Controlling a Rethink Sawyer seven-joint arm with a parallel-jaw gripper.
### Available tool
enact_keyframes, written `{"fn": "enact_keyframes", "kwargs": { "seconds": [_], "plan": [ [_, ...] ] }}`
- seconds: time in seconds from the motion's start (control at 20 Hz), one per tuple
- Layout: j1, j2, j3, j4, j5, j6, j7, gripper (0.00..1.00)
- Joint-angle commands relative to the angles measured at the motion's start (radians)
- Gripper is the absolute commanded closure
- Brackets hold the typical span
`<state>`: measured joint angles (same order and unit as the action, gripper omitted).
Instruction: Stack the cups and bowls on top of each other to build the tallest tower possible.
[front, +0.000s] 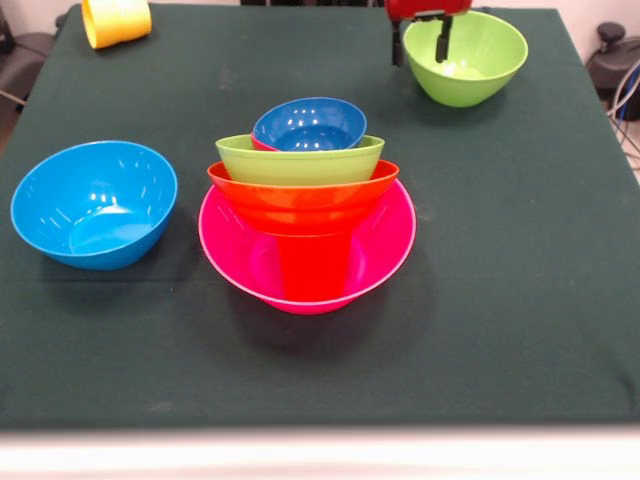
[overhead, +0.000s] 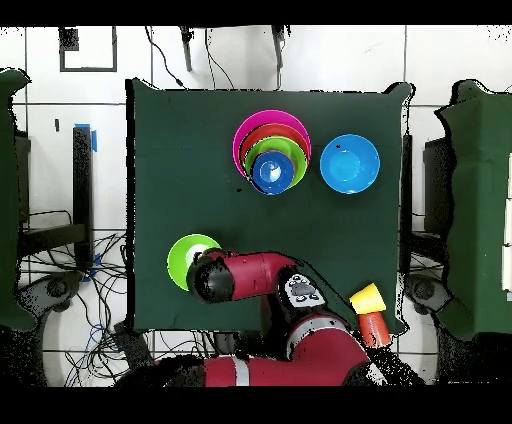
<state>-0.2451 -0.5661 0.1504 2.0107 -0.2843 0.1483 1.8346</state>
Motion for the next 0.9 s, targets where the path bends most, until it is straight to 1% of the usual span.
{"fn": "enact_keyframes", "kwargs": {
  "seconds": [0.05,0.15,0.35,0.4,0.75,0.9],
  "plan": [
    [0.016,0.063,0.063,-0.082,-0.036,0.003,0.048,0.00],
    [0.019,0.093,0.047,-0.099,-0.047,-0.023,0.049,0.00],
    [0.030,0.094,0.025,-0.105,-0.046,-0.025,0.057,0.00],
    [0.032,0.093,0.021,-0.105,-0.047,-0.022,0.057,1.00],
    [0.020,0.078,0.025,-0.099,-0.050,-0.020,0.052,1.00],
    [0.006,0.078,0.039,-0.101,-0.049,-0.013,0.043,1.00]
  ]
}}
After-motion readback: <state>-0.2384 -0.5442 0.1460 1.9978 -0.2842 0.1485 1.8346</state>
